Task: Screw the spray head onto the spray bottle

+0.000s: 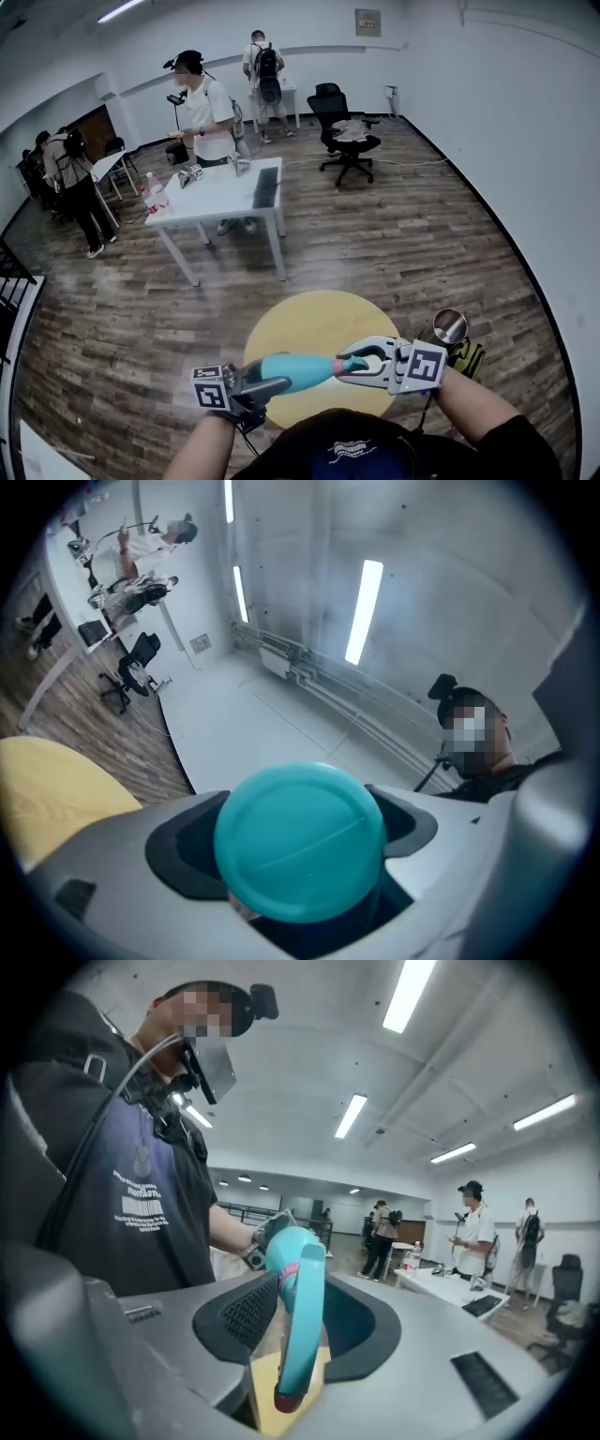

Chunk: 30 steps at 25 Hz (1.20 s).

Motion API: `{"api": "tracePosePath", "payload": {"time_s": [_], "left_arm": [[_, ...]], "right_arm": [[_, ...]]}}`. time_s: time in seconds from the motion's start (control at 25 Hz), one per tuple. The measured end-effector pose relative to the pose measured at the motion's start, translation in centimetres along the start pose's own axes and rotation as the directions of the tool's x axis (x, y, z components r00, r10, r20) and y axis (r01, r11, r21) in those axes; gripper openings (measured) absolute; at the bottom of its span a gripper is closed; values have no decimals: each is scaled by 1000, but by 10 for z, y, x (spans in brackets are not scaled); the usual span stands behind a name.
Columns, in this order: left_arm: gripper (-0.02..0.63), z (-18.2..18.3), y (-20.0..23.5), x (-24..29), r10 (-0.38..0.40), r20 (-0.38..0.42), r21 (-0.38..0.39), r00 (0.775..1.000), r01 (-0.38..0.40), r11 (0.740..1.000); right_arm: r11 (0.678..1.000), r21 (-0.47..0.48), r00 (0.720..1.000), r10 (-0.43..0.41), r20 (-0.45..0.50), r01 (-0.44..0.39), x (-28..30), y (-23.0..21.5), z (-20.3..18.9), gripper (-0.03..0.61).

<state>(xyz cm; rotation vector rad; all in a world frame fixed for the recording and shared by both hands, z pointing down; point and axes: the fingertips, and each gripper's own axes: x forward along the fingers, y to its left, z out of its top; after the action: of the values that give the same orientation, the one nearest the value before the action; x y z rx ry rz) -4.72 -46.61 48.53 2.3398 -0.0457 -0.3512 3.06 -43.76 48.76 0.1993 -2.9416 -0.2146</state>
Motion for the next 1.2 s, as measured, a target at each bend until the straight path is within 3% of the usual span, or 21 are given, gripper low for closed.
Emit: {"api": "tracePosePath", "payload": {"time_s": [0.12,0.32,0.52,0.76,0.84,0.92,1.0,1.08,1.2], "left_arm": [[462,5,11,-7,17,67,-87,998,-11,996],[462,-8,20,-8,31,41,-146,999,-25,989],[462,-20,39,-11,20,58,-251,998,-4,968],[468,-26,60,-22,-6,103,-281,995,35,959],[465,-26,75,-45,21,173,-301,985,33,953],[465,-23,100,-87,123,283,-332,951,-23,943],[462,-29,121,-129,250,321,-328,913,-141,934],[462,-43,129,-154,333,284,-280,899,-254,926],[462,-65,130,-169,385,204,-195,900,-348,917]], "right_arm": [[991,-104,995,-86,-50,80,1,-13,-1,193],[984,-173,991,-58,-122,36,6,-6,-14,204],[995,-52,992,77,-103,-82,10,7,-31,156],[993,15,987,116,-112,-115,19,-1,-46,152],[991,29,983,133,-124,-130,22,-3,-53,152],[991,68,983,121,-135,-113,22,-10,-62,152],[991,108,978,93,-186,-74,23,-23,-79,152],[992,124,965,60,-257,-28,28,-39,-104,152],[988,149,930,9,-368,49,39,-62,-148,152]]}}
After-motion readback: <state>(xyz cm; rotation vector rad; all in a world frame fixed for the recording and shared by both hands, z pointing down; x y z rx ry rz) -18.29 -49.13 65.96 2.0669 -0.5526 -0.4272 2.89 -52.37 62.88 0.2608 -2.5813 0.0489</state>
